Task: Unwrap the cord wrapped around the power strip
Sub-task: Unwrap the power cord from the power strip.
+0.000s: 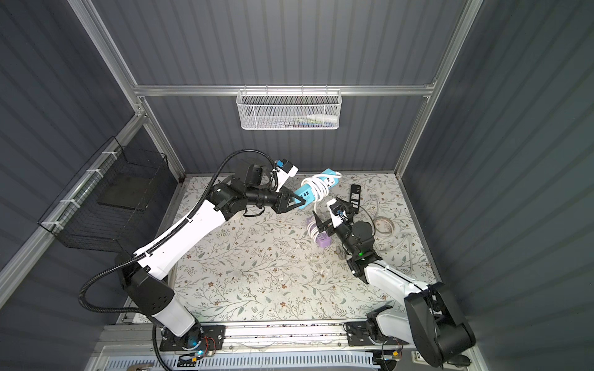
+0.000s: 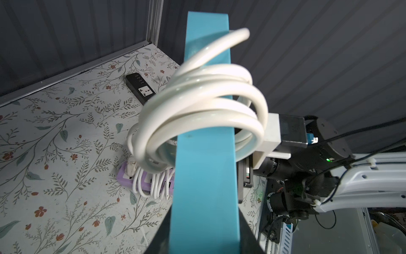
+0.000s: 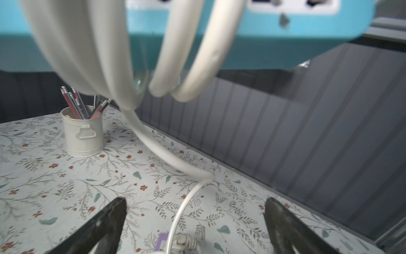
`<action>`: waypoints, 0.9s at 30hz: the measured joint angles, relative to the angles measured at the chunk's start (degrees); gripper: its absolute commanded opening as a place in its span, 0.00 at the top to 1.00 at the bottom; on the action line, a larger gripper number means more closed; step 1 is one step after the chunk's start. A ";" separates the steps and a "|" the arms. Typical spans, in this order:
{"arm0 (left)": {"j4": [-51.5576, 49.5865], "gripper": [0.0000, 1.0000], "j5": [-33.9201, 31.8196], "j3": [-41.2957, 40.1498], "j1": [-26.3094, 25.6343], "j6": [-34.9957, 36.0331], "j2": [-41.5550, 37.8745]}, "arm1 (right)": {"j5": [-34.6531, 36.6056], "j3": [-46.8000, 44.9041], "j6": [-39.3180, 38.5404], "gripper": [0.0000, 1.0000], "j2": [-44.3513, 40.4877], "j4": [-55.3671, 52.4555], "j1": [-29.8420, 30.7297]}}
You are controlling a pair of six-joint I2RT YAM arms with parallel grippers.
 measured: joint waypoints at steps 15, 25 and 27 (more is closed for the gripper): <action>-0.26 1.00 4.22 2.01 0.00 -3.65 0.00 | 3.13 3.28 -2.54 0.19 8.13 16.94 0.33; 1.18 1.00 5.75 2.01 0.00 -5.35 0.00 | 2.82 4.09 0.85 0.78 11.02 18.47 0.59; 1.75 1.00 5.84 2.01 0.00 -5.38 0.00 | 2.84 4.07 1.66 1.00 10.95 18.43 0.66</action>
